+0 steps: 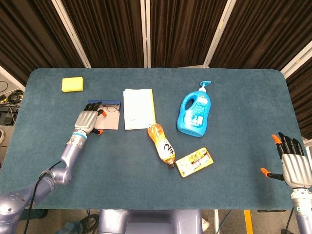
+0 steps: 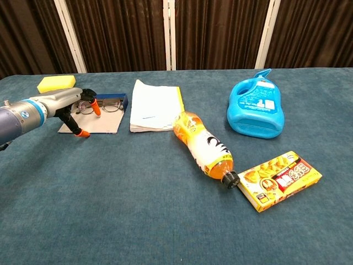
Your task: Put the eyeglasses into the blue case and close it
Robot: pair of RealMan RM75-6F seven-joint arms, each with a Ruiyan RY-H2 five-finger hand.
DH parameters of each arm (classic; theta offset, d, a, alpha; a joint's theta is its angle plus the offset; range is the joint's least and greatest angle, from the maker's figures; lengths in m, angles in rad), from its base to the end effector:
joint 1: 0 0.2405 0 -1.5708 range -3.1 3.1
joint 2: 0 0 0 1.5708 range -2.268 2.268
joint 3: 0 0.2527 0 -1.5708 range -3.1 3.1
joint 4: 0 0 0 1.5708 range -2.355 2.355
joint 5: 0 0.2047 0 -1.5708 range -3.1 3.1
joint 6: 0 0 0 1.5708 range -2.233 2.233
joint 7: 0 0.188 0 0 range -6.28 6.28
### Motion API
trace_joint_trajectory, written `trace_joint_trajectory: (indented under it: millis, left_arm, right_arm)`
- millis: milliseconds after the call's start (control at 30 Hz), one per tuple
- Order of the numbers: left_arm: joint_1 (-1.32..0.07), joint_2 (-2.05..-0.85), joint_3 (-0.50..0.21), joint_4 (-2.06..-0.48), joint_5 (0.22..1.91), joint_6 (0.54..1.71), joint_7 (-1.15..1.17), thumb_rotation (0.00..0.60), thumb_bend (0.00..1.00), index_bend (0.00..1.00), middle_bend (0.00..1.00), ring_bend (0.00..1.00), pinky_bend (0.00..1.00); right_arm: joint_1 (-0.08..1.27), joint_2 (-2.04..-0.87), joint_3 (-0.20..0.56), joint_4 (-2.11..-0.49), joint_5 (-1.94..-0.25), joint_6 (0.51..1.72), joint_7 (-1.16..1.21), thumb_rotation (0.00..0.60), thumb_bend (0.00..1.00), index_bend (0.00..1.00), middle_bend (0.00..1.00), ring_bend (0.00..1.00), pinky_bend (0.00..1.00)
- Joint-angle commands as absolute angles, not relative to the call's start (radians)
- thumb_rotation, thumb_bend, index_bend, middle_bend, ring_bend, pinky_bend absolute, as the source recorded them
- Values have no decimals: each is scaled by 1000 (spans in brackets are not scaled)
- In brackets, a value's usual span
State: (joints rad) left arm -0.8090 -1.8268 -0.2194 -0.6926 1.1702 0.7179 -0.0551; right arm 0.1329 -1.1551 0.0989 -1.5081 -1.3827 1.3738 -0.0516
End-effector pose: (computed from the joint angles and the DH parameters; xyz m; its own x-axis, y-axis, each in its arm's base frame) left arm -0.2308 0.4610 -0.0485 0.4148 0.2983 0.8596 0.9099 -0.1374 -0.3914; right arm -0.3350 -0.2504 0.1615 0.4792 -0.0411 0.8768 -0.8738 0.0719 0.4809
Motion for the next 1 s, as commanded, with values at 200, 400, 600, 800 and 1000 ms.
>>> trace_joint_trajectory:
  millis: [200, 400, 600, 800, 1000]
  left_arm:
    - [-821, -1873, -216, -617, 1202, 726, -100, 600, 229, 333, 0, 0, 0]
    - [-825, -1894, -208, -573, 1222, 722, -129, 600, 271, 333, 0, 0, 0]
    - [-827, -1901, -204, -555, 1239, 723, -152, 600, 422, 333, 0, 0, 0]
    - [-826, -1893, -199, -554, 1255, 728, -169, 600, 555, 333, 0, 0, 0]
    - [-826, -1886, -200, -561, 1259, 725, -170, 600, 580, 333, 0, 0, 0]
  right_arm:
    - [134, -1156, 99, -1506, -1380, 1371, -52, 600, 0, 0, 0, 0, 0]
    - [135, -1158, 99, -1502, -1379, 1369, -53, 600, 0, 0, 0, 0, 0]
    - [135, -1158, 100, -1503, -1378, 1369, -51, 600, 0, 0, 0, 0, 0]
    - [135, -1157, 99, -1502, -1380, 1368, -45, 600, 0, 0, 0, 0, 0]
    - [135, -1158, 99, -1502, -1381, 1367, -43, 600, 0, 0, 0, 0, 0]
